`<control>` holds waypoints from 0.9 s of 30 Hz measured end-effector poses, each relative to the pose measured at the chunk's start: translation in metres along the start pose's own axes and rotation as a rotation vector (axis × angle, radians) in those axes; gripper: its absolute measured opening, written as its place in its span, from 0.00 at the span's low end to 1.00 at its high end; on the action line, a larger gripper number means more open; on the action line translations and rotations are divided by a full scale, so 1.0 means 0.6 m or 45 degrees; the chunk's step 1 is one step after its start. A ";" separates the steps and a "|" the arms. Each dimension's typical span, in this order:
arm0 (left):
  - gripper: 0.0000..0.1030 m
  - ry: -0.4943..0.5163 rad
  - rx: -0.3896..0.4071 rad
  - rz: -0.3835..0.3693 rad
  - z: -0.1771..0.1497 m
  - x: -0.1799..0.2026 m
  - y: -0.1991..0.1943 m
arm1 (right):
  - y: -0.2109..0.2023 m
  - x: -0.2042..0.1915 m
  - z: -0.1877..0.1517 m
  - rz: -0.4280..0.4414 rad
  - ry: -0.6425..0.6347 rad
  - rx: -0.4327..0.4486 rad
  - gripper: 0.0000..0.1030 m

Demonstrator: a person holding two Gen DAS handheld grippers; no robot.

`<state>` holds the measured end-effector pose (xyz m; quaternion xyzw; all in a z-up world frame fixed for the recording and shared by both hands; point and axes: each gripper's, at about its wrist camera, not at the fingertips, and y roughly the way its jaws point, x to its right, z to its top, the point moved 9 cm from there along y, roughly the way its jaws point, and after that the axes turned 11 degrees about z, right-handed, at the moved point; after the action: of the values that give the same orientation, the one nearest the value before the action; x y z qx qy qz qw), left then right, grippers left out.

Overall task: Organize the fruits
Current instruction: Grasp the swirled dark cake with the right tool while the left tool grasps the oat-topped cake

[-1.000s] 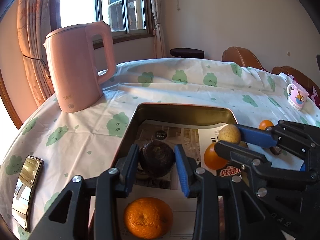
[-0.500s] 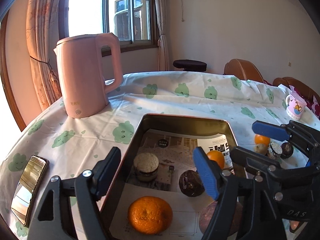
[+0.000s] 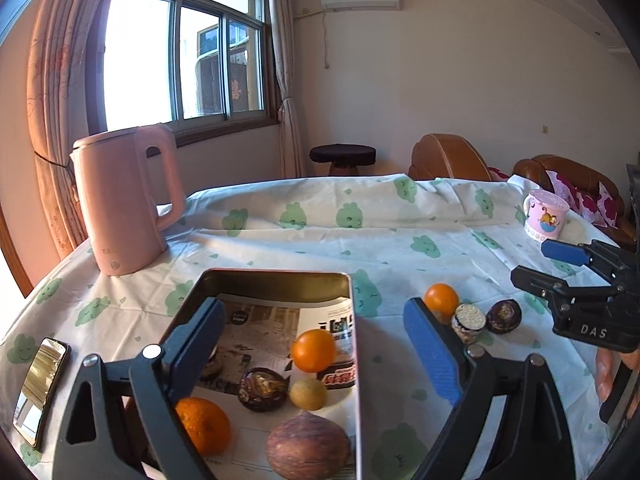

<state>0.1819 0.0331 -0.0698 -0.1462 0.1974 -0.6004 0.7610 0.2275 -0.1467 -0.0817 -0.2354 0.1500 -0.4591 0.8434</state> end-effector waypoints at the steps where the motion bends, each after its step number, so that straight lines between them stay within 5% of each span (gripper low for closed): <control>1: 0.90 0.014 -0.001 -0.014 0.000 0.013 -0.001 | -0.001 0.015 -0.006 -0.010 0.029 -0.011 0.69; 14: 0.90 0.120 -0.061 -0.068 -0.023 0.098 0.014 | 0.061 0.010 -0.073 0.136 0.059 -0.283 0.66; 17: 0.90 0.132 -0.078 -0.082 -0.027 0.109 0.018 | 0.073 0.011 -0.078 0.149 0.064 -0.323 0.55; 18: 0.90 0.135 -0.086 -0.090 -0.028 0.113 0.020 | 0.078 0.010 -0.081 0.168 0.073 -0.346 0.41; 19: 0.90 0.139 -0.094 -0.098 -0.029 0.119 0.022 | 0.083 0.009 -0.084 0.188 0.083 -0.365 0.37; 27: 0.80 0.205 -0.143 -0.187 -0.036 0.179 0.028 | 0.047 0.042 -0.067 0.092 0.161 -0.221 0.37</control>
<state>0.2079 -0.0667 -0.1098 -0.1541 0.2799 -0.6524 0.6872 0.2418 -0.1654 -0.1316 -0.2725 0.2504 -0.4277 0.8247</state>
